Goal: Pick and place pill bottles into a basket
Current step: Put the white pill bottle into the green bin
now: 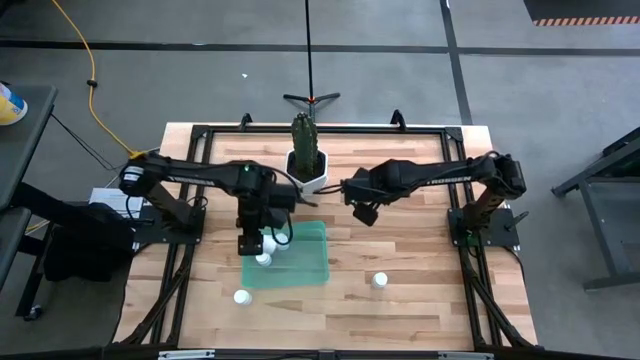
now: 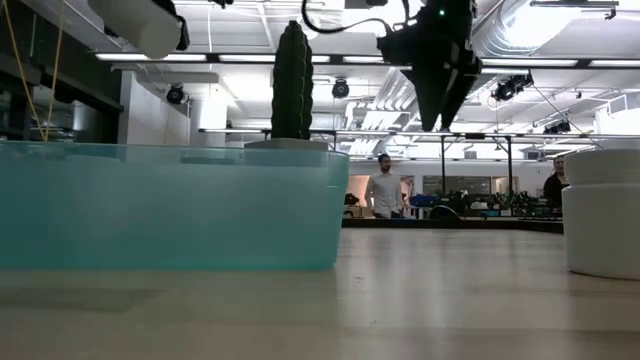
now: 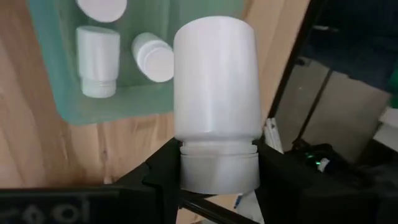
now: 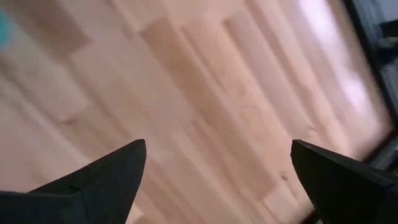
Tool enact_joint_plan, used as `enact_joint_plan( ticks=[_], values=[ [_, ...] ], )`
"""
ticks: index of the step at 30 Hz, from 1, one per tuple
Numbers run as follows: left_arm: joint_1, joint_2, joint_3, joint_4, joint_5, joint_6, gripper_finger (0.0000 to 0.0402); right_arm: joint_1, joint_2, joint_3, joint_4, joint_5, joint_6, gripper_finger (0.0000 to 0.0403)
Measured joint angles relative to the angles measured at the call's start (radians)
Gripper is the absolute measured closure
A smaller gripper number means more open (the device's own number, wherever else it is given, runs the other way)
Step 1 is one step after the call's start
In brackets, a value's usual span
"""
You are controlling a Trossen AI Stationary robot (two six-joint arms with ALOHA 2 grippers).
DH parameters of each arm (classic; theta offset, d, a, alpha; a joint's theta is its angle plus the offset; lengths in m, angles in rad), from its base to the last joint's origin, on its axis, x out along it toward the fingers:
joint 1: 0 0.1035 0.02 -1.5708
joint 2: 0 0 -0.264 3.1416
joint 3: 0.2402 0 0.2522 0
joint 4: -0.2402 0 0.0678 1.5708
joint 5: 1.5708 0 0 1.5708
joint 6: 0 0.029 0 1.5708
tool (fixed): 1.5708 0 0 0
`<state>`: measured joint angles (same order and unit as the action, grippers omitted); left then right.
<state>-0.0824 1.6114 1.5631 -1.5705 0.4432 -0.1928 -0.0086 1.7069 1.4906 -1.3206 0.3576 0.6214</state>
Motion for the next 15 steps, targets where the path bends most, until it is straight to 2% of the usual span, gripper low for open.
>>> enact_joint_plan(
  ticks=[8, 12, 15],
  values=[
    [-0.025, 0.01, -0.058, -0.001, -0.025, -0.025, 0.0206, -0.095, 0.0, 0.0, -0.027, 0.072, -0.034, 0.0013],
    [-0.039, 0.01, -0.09, -0.001, -0.028, -0.024, 0.0198, -0.161, 0.0, 0.0, -0.026, 0.075, -0.048, 0.0013],
    [-0.038, 0.01, -0.121, 0.007, -0.035, -0.022, 0.0207, -0.203, 0.0, 0.0, -0.007, 0.061, -0.071, 0.0013]
  ],
)
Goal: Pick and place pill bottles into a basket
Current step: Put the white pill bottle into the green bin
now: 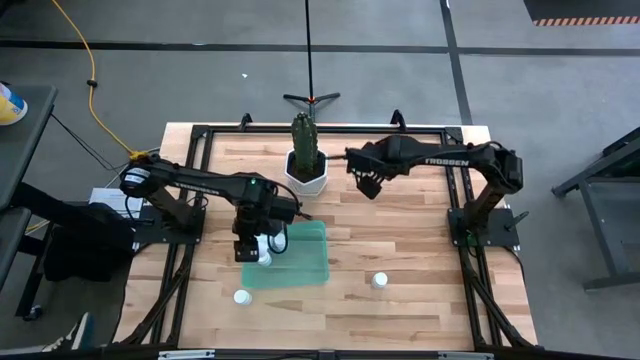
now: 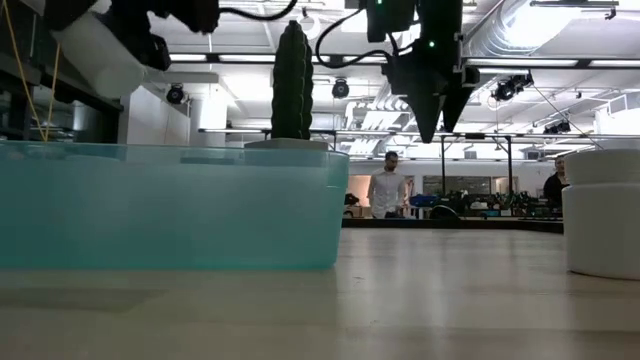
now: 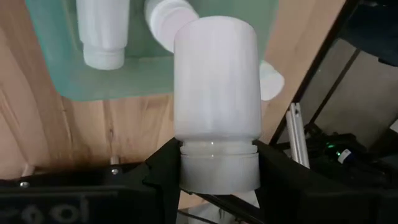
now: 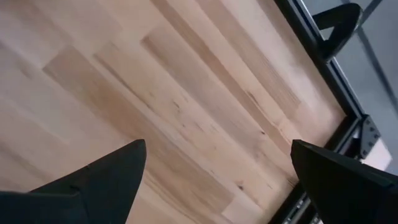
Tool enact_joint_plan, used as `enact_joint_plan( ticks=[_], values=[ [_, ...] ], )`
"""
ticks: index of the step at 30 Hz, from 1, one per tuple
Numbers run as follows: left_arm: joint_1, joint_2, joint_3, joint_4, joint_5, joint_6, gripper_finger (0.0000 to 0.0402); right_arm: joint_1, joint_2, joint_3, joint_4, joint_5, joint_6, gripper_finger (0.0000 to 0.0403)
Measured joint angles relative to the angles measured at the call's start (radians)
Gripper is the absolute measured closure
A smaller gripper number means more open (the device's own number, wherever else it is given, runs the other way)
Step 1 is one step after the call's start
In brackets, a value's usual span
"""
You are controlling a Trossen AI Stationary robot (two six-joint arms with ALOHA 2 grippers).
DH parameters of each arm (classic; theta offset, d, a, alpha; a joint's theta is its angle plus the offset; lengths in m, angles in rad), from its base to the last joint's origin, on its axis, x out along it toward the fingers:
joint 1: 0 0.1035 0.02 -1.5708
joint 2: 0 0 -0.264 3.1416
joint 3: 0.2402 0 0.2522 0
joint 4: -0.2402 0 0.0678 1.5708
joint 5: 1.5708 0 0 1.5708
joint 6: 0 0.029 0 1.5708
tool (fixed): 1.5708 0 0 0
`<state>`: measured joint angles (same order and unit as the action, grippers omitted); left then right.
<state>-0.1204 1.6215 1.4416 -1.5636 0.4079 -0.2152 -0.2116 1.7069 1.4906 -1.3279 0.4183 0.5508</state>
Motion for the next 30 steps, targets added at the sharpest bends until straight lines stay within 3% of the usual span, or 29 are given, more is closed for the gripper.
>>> enact_joint_plan(
  ticks=[19, 30],
  values=[
    [0.002, 0.004, -0.068, 0.15, 0.023, 0.0, 0.0209, -0.065, 0.0, 0.0, 0.155, -0.049, -0.055, 0.0013],
    [0.002, 0.171, -0.047, 0.203, 0.072, 0.05, 0.0209, -0.079, 0.0, 0.0, 0.158, -0.047, -0.062, 0.0013]
  ],
)
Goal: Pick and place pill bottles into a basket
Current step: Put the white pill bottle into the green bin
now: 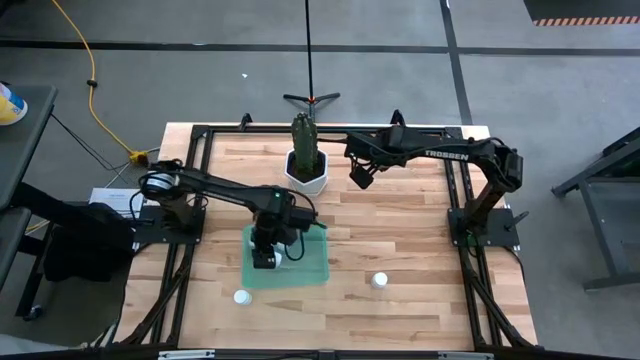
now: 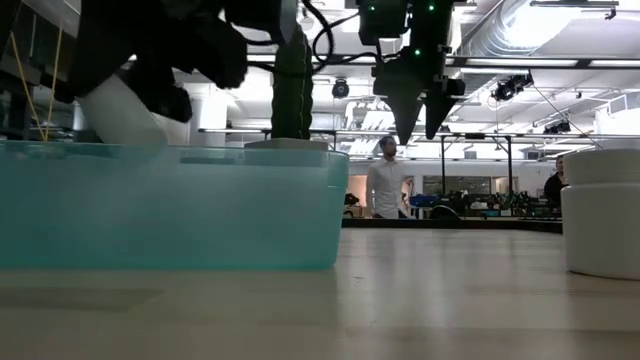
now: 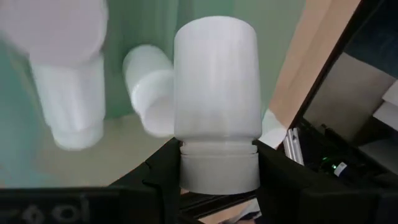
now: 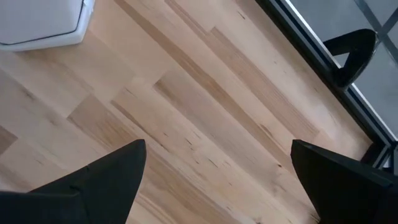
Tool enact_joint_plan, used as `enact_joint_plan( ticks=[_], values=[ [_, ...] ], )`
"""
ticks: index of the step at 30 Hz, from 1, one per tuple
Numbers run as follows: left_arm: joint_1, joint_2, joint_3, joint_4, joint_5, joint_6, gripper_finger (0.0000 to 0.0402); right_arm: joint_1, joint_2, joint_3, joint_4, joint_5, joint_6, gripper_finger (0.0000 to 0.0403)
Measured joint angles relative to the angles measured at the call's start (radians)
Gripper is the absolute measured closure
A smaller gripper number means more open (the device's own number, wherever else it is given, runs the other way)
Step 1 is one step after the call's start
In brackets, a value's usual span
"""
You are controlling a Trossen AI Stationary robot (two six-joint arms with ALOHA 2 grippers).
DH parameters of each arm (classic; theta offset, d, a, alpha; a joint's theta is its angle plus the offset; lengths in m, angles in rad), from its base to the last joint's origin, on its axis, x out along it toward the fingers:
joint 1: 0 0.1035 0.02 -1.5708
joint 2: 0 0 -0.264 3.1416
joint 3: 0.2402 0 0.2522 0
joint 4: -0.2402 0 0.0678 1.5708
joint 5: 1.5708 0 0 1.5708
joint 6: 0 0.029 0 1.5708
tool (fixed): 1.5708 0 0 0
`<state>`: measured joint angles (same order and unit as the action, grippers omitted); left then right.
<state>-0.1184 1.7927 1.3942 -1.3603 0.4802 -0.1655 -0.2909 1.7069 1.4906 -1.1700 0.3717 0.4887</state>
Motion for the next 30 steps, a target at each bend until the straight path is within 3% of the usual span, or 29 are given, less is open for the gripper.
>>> enact_joint_plan(
  ticks=[13, 22, 30],
  values=[
    [0.0, 0.173, 0.181, -0.032, -0.006, 0.083, 0.0209, -0.004, 0.0, 0.0, 0.005, 0.0, -0.018, 0.0013],
    [0.0, 0.249, 0.186, -0.214, -0.144, 0.117, 0.0196, -0.006, 0.0, 0.0, 0.012, -0.001, -0.022, 0.0013],
    [0.0, 0.259, 0.186, -0.193, -0.104, 0.113, 0.0207, -0.018, 0.0, 0.0, 0.02, -0.004, -0.022, 0.0013]
  ],
)
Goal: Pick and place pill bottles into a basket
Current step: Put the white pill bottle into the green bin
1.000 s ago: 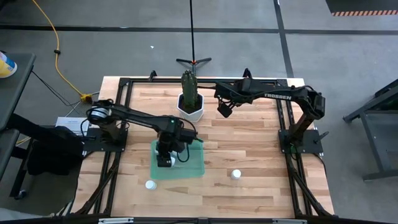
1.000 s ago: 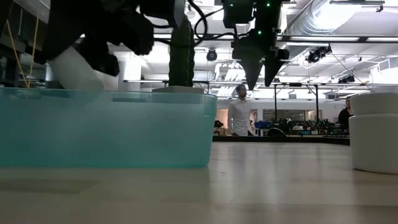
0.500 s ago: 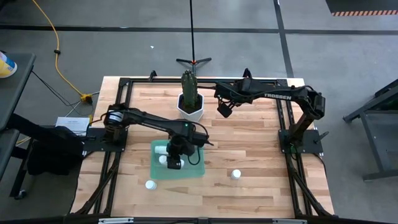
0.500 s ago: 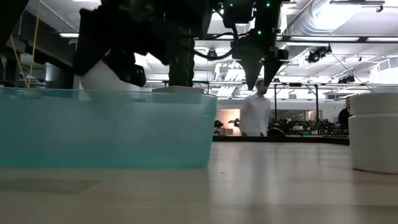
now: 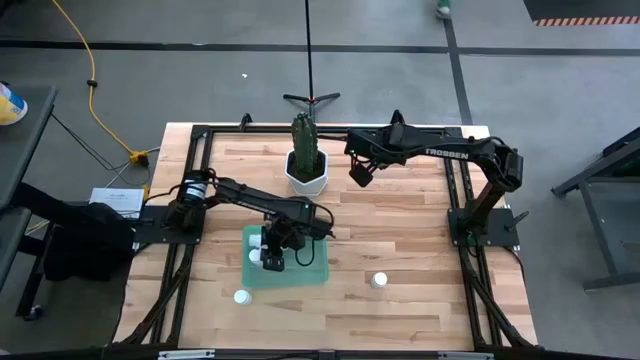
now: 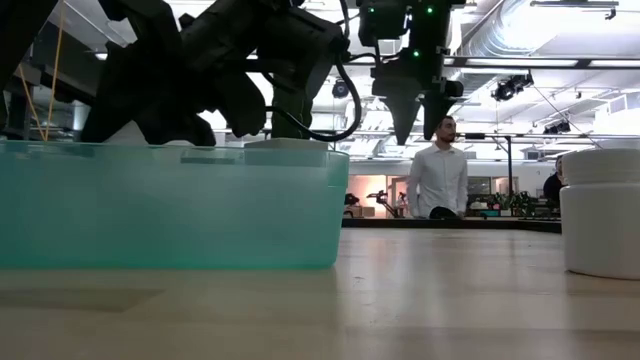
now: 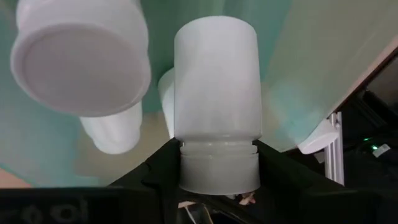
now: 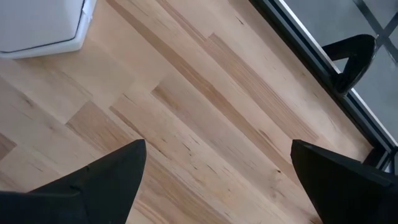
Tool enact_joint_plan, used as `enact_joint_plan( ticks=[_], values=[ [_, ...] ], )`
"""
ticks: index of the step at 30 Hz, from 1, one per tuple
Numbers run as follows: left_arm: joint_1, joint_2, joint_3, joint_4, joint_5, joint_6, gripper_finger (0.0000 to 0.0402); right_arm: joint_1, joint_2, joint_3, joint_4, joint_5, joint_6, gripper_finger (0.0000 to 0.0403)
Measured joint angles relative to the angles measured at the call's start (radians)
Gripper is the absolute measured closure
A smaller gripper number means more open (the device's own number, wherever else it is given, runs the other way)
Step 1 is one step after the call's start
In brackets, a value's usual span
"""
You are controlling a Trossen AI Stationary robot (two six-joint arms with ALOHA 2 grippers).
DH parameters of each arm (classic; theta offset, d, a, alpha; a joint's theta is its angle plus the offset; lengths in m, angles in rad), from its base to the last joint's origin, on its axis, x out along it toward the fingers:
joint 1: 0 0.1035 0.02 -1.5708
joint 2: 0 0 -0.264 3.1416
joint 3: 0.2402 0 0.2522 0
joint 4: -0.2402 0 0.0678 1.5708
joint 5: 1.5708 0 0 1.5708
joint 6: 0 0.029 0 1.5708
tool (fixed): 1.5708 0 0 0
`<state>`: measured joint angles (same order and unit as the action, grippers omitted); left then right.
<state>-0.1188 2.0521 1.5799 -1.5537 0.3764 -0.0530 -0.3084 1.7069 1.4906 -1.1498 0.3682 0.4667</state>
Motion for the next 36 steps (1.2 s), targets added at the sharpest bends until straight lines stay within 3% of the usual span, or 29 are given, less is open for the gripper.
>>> enact_joint_plan(
  ticks=[5, 14, 21, 36],
  values=[
    [-0.006, 0.0, 0.0, 0.002, 0.032, -0.005, 0.0188, 0.0, 0.0, 0.0, 0.016, 0.0, 0.0, 0.0013],
    [-0.019, 0.0, 0.0, 0.018, 0.033, -0.007, 0.0207, -0.002, 0.0, 0.0, 0.03, -0.001, 0.001, 0.0013],
    [-0.019, 0.0, 0.0, 0.043, 0.027, -0.008, 0.0159, -0.002, 0.0, 0.0, 0.03, -0.001, 0.003, 0.0013],
    [-0.019, 0.0, 0.019, 0.021, 0.066, 0.043, 0.0177, -0.002, 0.0, 0.0, 0.031, -0.005, 0.003, 0.0013]
  ],
)
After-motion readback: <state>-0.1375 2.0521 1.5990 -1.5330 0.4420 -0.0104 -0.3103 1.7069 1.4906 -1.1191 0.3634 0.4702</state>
